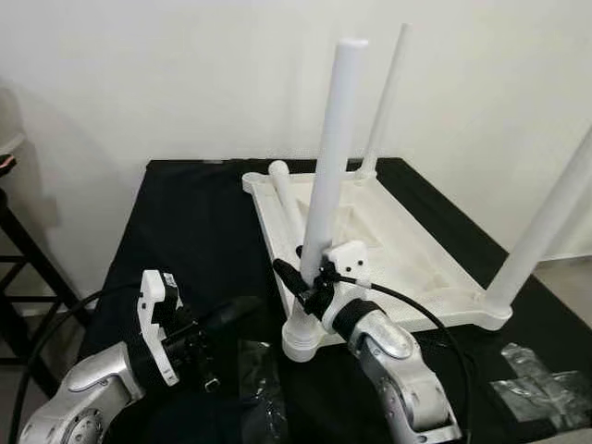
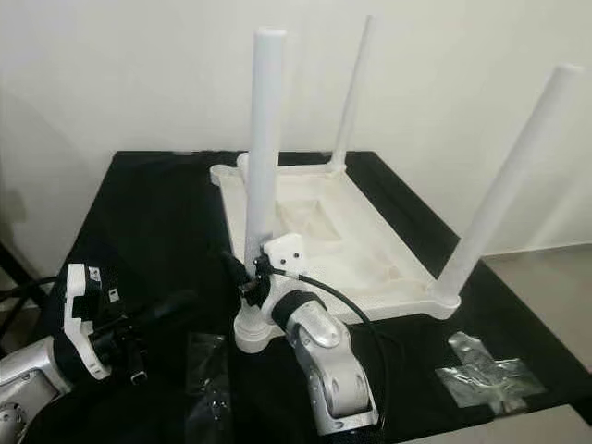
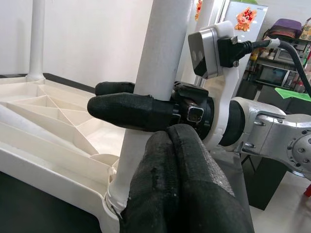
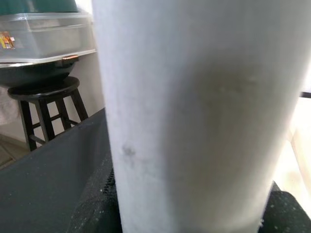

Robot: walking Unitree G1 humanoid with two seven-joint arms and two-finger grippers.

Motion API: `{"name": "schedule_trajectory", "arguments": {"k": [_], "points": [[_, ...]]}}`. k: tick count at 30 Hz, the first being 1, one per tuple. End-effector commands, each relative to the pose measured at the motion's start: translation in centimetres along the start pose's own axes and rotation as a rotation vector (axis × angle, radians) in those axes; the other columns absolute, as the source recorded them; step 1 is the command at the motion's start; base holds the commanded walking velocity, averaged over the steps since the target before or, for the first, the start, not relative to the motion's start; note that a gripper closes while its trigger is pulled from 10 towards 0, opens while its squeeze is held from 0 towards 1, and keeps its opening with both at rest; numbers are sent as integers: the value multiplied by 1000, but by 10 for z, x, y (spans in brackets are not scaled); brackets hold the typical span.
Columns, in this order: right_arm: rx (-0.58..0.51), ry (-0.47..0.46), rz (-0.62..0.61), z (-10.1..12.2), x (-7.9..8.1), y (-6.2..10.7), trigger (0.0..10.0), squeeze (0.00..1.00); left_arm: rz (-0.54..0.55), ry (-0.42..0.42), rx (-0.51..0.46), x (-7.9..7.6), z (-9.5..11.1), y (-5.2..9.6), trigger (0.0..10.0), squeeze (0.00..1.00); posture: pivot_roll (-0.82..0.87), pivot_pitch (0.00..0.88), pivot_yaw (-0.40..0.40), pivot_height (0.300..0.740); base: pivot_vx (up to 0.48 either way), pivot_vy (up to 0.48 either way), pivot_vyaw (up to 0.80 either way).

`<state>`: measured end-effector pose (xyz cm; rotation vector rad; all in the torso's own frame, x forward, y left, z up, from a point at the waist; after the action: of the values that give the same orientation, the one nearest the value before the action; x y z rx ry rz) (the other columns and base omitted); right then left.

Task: Building children table

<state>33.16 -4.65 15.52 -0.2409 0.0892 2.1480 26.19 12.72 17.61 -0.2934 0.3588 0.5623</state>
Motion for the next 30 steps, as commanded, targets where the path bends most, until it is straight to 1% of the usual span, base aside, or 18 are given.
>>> {"name": "schedule_trajectory", "arguments": {"k": [1,3,4,6,7,9,11,12,13,14,15,18,19,20,24,28,29,30], "points": [[130,-31,-3,-33,2,6,0,0,7,10,11,1,-4,1,10000,0,46,0,-68,740,0,0,0],[126,-30,-9,-33,1,7,0,0,11,7,7,1,-4,2,10000,0,50,0,-74,740,0,0,0],[126,-87,-14,-31,0,8,10000,0,10,8,7,1,-4,2,10000,0,53,0,-72,740,0,0,0],[126,-87,-14,-31,0,8,10000,0,10,8,7,1,-4,2,10000,0,53,0,-72,740,0,0,0],[84,-164,54,-16,5,9,10000,1000,5,11,11,1,-5,1,10000,0,63,0,-65,740,0,0,0],[84,-164,54,-16,5,9,10000,1000,5,11,11,1,-5,1,10000,0,63,0,-65,740,0,0,0],[12,-118,251,1,12,8,10000,1000,3,13,14,1,-5,1,10000,0,69,0,-63,740,0,0,0],[-19,-55,372,7,11,11,10000,675,3,13,14,1,-5,1,10000,0,84,0,-62,740,0,0,0],[-19,-55,372,7,11,11,10000,675,3,13,14,1,-5,1,10000,0,84,0,-62,740,0,0,0],[-33,-12,446,10,10,14,10000,0,3,13,15,1,-6,1,10000,0,84,0,-62,740,0,0,0],[-48,72,571,14,0,18,10000,0,5,12,15,0,-6,1,10000,0,96,0,-68,740,0,0,0],[-49,84,606,15,-5,18,10000,0,6,11,15,0,-6,0,10000,0,98,0,-70,740,0,0,0],[-53,102,660,18,-15,18,10000,0,8,10,14,0,-6,0,10000,0,103,0,-72,740,0,0,0],[-53,102,660,18,-15,18,10000,0,8,10,14,0,-6,0,10000,0,103,0,-72,740,0,0,0],[-31,98,749,19,-35,13,10000,0,10,9,15,-1,-7,0,10000,0,115,0,-75,740,0,0,0],[-35,92,761,20,-39,10,10000,0,10,10,15,-1,-7,0,10000,0,117,0,-75,740,0,0,0],[-40,85,769,22,-42,9,9529,0,10,10,15,-1,-7,0,10000,0,118,0,-75,740,0,0,0],[-42,79,760,22,-45,5,2706,0,10,10,15,-1,-7,0,10000,0,118,0,-76,740,0,0,0]]}}
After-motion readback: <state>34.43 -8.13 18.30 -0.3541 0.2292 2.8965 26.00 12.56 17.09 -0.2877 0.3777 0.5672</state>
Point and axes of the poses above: a point about 5 cm out from each wrist's last joint towards the gripper, its own y axis pointing back from the gripper into the wrist, its own z axis along the axis of the wrist's last joint, x = y × z, the point moved 5 cm from there along -y, pointing out of the wrist towards the gripper, and after that the axes turned 15 degrees about y, right-handed, at the moved point
